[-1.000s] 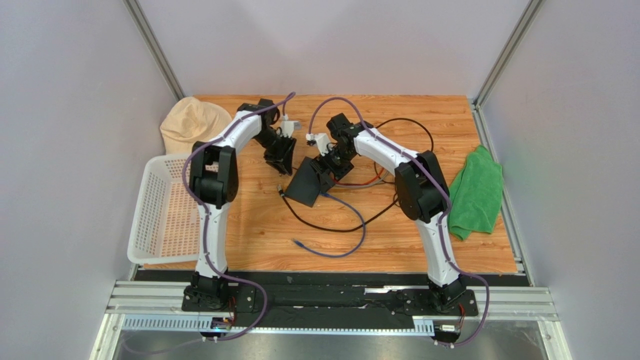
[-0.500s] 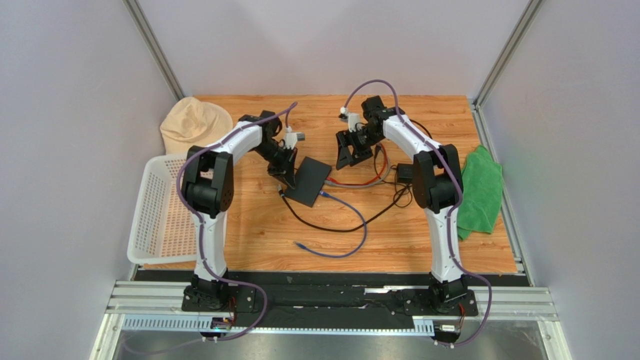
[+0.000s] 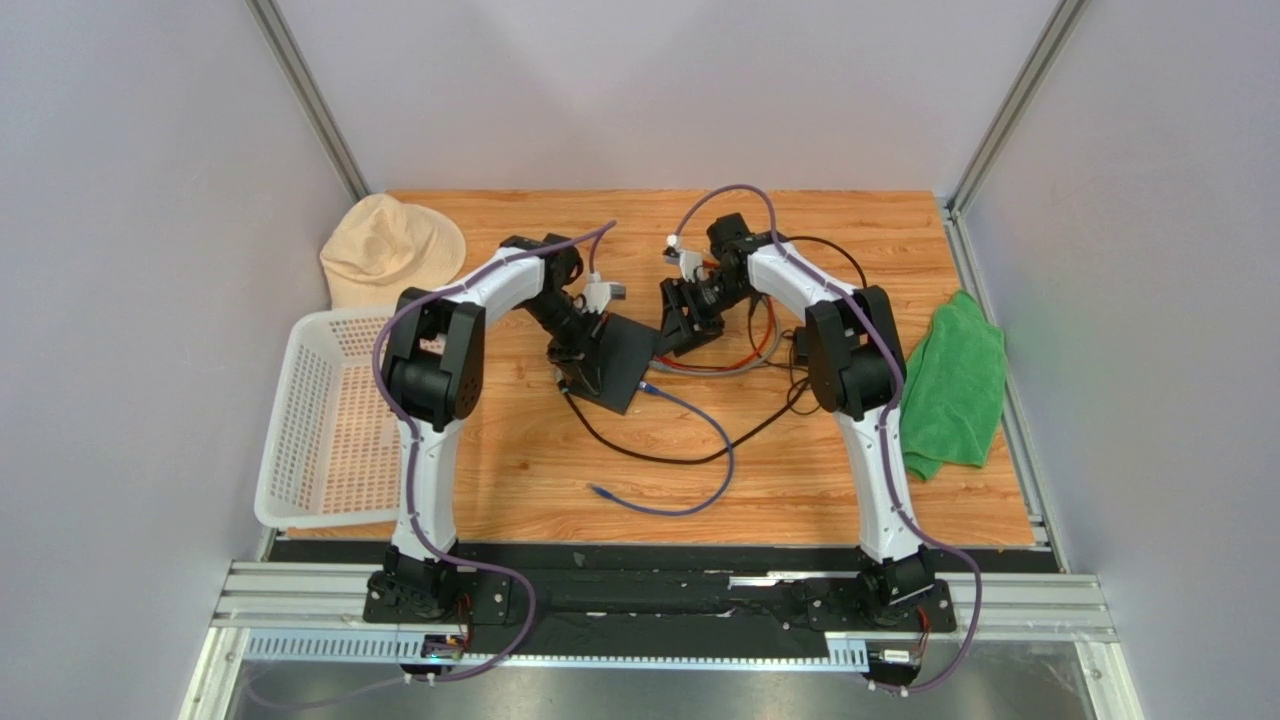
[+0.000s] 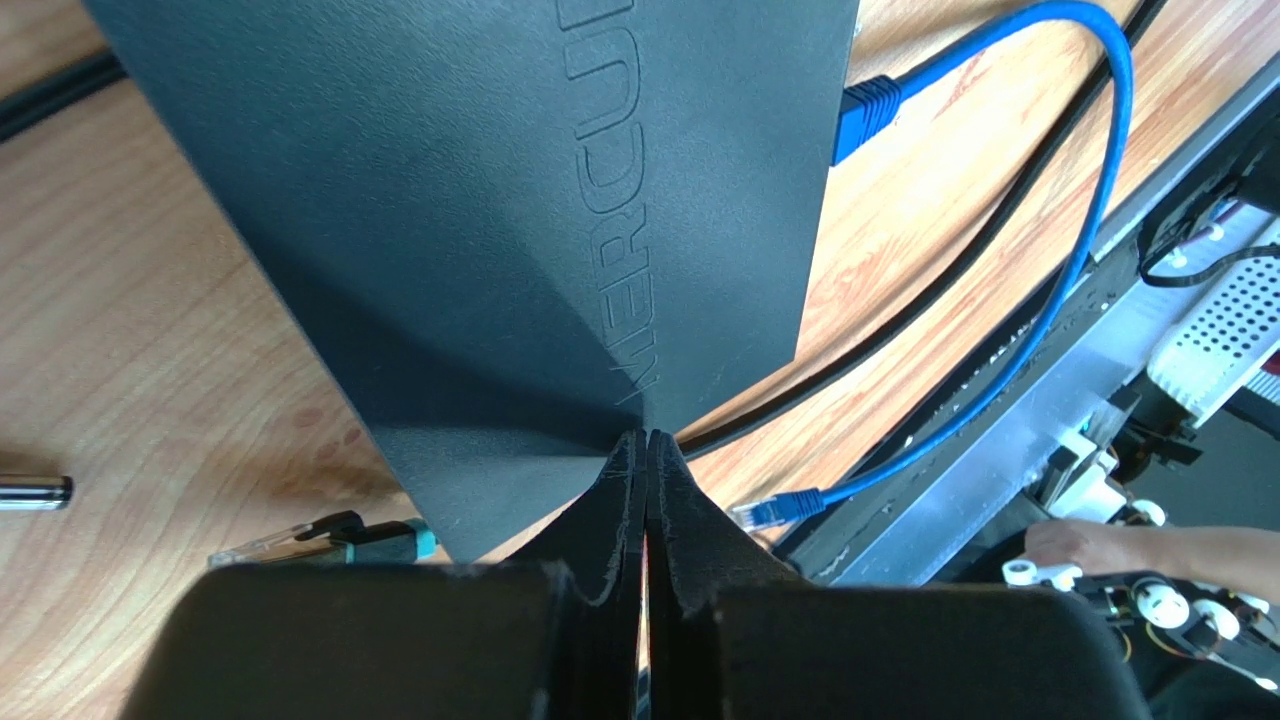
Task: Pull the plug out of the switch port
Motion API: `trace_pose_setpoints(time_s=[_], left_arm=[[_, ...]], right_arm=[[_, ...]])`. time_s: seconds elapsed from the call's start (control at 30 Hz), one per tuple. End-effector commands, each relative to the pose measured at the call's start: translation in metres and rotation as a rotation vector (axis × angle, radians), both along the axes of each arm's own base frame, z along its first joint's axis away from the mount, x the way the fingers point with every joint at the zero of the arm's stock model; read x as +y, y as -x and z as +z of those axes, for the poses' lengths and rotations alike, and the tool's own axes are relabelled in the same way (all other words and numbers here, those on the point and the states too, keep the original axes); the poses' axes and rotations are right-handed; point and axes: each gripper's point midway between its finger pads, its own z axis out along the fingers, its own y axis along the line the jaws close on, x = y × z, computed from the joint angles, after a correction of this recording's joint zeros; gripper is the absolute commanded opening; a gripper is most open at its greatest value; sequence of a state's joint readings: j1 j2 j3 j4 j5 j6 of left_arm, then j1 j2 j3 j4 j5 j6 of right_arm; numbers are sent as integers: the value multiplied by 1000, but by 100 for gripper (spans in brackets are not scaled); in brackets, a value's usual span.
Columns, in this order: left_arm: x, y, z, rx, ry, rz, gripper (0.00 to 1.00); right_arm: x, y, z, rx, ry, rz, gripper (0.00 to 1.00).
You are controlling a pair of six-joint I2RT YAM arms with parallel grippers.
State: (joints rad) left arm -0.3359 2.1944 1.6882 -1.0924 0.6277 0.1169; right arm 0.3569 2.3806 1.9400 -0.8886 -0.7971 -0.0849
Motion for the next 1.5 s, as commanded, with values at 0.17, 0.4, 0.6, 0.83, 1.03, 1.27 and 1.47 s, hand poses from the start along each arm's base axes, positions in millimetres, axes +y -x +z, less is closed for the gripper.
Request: trace_pose_setpoints(time_s=[0.17,0.4,0.6,0.83,1.03,1.27,1.47], left_arm=[[13,-4,-34,-38,-120,-60,0],[15,-3,-37,-36,-130,-63,0],[15,-3,-39,-34,-134,-65,0],[15,-4,-39,-37,-138,-66,0],[13,-4,-39,-37,-137,-70,0],[12,-4,-39,-37,-138,-72,0],[11,-4,-43,-30,-145,-70,0]], right_arm=[[16,-1,-2,31,-110,32,56],[16,0,-12,51,-102,28,51],[15,-1,-21,43,-69,26,48],[12,-1,-36,28,6,22,43],[8,-2,-44,5,77,11,39],[2,9,-53,-4,141,36,31],[2,13,-53,-10,155,56,27]])
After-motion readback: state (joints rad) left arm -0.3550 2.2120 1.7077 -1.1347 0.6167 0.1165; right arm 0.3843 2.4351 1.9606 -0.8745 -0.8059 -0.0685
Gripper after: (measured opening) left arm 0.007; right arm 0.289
